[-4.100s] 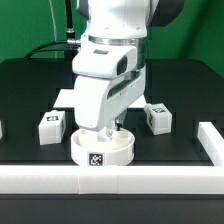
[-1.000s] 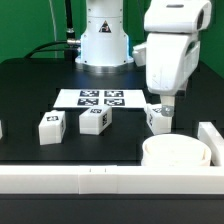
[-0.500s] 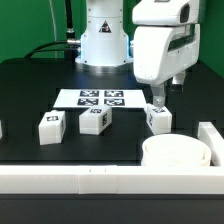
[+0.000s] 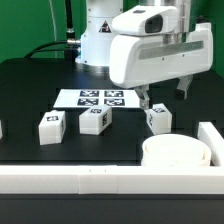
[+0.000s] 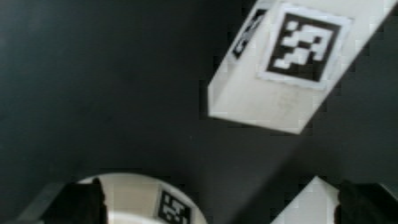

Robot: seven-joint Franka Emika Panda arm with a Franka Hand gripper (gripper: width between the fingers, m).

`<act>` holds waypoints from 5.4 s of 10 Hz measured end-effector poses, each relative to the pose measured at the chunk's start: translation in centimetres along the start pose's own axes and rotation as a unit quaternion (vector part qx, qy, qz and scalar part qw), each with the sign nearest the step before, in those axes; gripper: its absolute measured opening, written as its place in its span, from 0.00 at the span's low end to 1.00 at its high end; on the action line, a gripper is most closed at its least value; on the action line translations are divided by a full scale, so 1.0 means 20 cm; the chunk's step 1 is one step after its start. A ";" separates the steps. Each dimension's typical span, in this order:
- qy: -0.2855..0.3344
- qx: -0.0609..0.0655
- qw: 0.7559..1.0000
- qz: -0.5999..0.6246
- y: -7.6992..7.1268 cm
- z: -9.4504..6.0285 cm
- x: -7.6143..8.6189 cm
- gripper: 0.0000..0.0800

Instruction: Assemble stool

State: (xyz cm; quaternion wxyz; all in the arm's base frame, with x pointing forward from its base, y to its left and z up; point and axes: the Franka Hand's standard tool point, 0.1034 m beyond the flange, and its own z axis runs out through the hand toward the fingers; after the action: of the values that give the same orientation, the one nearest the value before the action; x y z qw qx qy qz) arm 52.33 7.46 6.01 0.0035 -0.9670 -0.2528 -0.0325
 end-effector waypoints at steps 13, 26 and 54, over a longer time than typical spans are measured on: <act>-0.114 0.040 0.964 0.236 0.00 0.04 -0.10 0.81; -0.405 0.112 0.883 0.207 -0.07 0.16 -0.13 0.81; -0.163 0.069 0.956 0.232 0.01 -0.32 0.12 0.40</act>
Offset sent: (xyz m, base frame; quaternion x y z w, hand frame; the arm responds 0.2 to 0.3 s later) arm 0.0000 0.0000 0.0000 0.0000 0.0000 0.1938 0.9810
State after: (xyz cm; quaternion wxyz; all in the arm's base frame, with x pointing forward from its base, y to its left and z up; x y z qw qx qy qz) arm 54.08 8.36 12.57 0.0365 -0.9886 -0.0198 0.1450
